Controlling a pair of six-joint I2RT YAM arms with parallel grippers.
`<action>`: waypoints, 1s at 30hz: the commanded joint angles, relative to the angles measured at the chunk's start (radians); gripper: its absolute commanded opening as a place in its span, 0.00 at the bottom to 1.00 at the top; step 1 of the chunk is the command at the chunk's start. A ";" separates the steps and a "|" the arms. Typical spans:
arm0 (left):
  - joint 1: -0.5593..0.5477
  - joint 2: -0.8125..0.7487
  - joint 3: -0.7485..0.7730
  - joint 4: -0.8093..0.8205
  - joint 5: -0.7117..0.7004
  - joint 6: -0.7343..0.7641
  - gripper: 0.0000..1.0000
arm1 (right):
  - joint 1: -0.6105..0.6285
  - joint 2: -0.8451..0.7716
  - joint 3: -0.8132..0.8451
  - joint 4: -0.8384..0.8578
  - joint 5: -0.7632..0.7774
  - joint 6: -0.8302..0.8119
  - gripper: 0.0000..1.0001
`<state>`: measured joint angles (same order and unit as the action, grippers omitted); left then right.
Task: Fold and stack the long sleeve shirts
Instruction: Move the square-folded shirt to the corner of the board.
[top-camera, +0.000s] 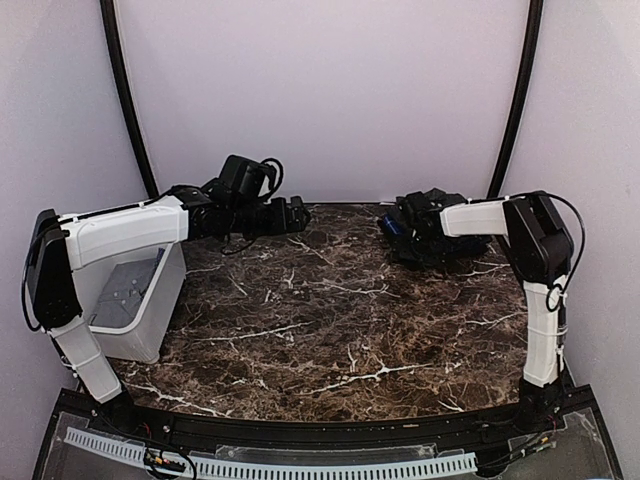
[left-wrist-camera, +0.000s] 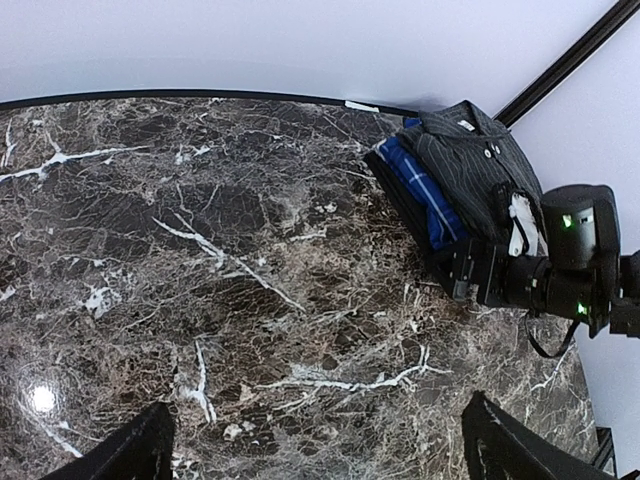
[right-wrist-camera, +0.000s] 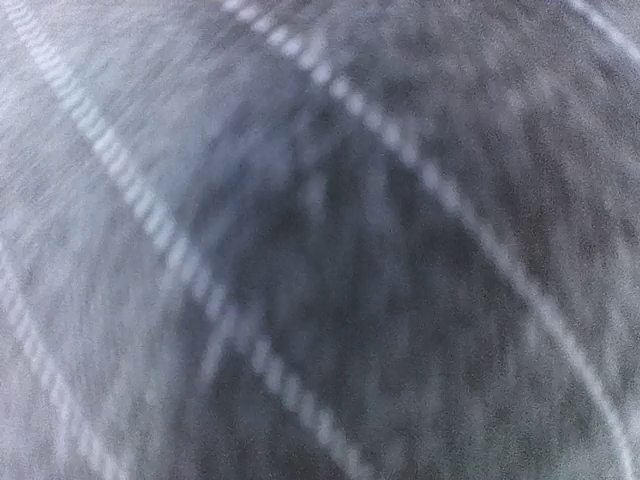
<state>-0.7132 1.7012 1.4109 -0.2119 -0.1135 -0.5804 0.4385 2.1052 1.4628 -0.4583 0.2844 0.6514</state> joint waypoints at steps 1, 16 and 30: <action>0.004 -0.048 -0.019 0.000 -0.003 -0.010 0.99 | -0.007 0.112 0.120 0.001 -0.114 -0.008 0.99; 0.004 -0.077 -0.051 -0.004 -0.019 -0.001 0.99 | -0.050 0.148 0.199 0.078 -0.248 0.023 0.99; 0.004 -0.085 -0.033 -0.010 -0.013 0.044 0.99 | -0.045 -0.171 -0.070 0.166 -0.348 -0.038 0.99</action>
<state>-0.7132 1.6825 1.3785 -0.2142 -0.1200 -0.5671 0.3939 2.0323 1.4490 -0.3359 -0.0242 0.6403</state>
